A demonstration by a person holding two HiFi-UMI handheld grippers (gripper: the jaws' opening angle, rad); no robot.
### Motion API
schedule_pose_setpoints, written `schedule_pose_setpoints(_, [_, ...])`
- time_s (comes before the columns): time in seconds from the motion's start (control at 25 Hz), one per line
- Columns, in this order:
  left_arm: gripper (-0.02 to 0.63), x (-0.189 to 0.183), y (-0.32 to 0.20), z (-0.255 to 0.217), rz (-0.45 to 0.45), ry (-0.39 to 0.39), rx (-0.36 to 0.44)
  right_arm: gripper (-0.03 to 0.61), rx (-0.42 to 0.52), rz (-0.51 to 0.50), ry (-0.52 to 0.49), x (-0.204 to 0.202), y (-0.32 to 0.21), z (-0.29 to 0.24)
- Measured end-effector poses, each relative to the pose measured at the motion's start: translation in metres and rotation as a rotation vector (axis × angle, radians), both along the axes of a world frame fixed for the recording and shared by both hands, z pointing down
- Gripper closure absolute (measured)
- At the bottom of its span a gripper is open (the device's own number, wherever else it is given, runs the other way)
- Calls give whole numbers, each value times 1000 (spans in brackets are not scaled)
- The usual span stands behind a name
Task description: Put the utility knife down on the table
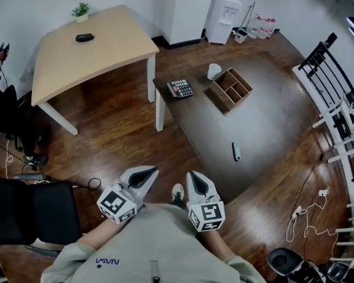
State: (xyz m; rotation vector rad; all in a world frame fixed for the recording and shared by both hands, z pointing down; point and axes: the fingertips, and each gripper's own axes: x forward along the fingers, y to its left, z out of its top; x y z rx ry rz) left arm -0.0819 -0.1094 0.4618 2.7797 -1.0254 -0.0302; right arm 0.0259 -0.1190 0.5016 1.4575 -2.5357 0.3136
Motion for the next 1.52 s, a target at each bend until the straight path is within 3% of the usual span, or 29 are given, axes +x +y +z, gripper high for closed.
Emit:
schedule_pose_setpoints(0.2, [612, -55, 69, -4, 21, 8, -19, 577, 21, 4, -12, -58, 76, -27])
schedule_pose_setpoints(0.36, [612, -60, 113, 7, 85, 25, -62, 577, 18, 4, 55, -76, 123, -33])
schedule_pose_setpoints(0.48, [612, -41, 143, 7, 166, 33, -74, 577, 13, 40, 77, -71, 147, -32])
schedule_pose_setpoints(0.76, [612, 1, 186, -13, 301, 47, -10, 577, 55, 163, 60, -38, 197, -55])
schedule_pose_setpoints(1.04, [612, 76, 244, -21, 435, 42, -13, 577, 65, 324, 5, 35, 272, -64])
schedule_pose_setpoints(1.24, [612, 132, 300, -17, 541, 4, -18, 577, 72, 369, -31, 79, 323, -56])
schedule_pose_setpoints(1.52, [612, 157, 346, 4, 539, -60, -80, 578, 68, 350, -50, 102, 373, -40])
